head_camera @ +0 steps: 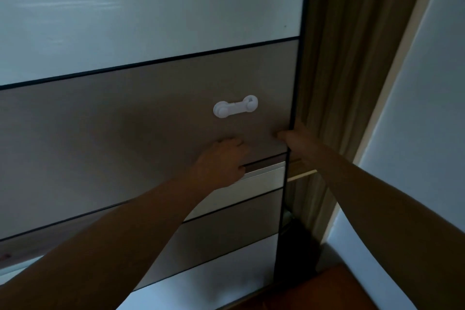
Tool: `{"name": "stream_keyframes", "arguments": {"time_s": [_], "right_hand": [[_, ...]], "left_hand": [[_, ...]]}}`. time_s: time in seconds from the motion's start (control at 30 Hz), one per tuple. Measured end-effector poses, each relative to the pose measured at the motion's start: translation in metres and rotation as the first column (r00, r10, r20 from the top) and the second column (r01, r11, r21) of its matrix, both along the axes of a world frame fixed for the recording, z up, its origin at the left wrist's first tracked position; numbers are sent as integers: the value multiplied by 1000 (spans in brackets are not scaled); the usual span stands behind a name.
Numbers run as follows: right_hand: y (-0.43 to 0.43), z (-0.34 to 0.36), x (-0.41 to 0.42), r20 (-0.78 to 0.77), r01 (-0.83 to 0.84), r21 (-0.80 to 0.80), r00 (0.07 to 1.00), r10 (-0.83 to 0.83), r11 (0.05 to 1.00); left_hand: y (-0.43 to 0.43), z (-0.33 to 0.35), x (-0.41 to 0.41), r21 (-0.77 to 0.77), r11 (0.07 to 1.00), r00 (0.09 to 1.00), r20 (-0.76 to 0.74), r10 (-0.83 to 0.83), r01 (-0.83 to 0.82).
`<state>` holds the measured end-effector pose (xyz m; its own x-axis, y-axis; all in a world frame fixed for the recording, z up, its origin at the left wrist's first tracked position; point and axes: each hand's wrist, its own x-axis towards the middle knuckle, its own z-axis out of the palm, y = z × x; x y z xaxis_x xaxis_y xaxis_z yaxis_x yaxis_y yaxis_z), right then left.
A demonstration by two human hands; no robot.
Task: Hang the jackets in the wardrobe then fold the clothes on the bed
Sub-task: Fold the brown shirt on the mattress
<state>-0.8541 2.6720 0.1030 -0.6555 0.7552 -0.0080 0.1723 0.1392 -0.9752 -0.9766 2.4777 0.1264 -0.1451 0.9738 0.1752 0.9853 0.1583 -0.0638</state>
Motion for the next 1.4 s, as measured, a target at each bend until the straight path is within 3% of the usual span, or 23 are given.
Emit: {"name": "stream_keyframes", "arguments": {"time_s": [0.27, 0.4, 0.5, 0.93, 1.4], "right_hand": [[16, -8, 36, -88, 137, -9, 987, -137, 991], [18, -18, 39, 89, 276, -65, 959, -270, 959], [12, -29, 31, 30, 259, -193, 966, -258, 946], [68, -42, 44, 54, 341, -108, 940, -337, 934], [105, -46, 63, 21, 344, -207, 937, -347, 916]], "left_hand": [[60, -5, 28, 15, 997, 993, -88, -79, 81], [78, -11, 37, -45, 995, 988, -116, -99, 94], [77, -21, 36, -143, 988, 995, -67, -77, 67], [109, -38, 46, -161, 985, 989, -125, -83, 63], [144, -52, 62, -117, 988, 978, -172, -116, 97]]}}
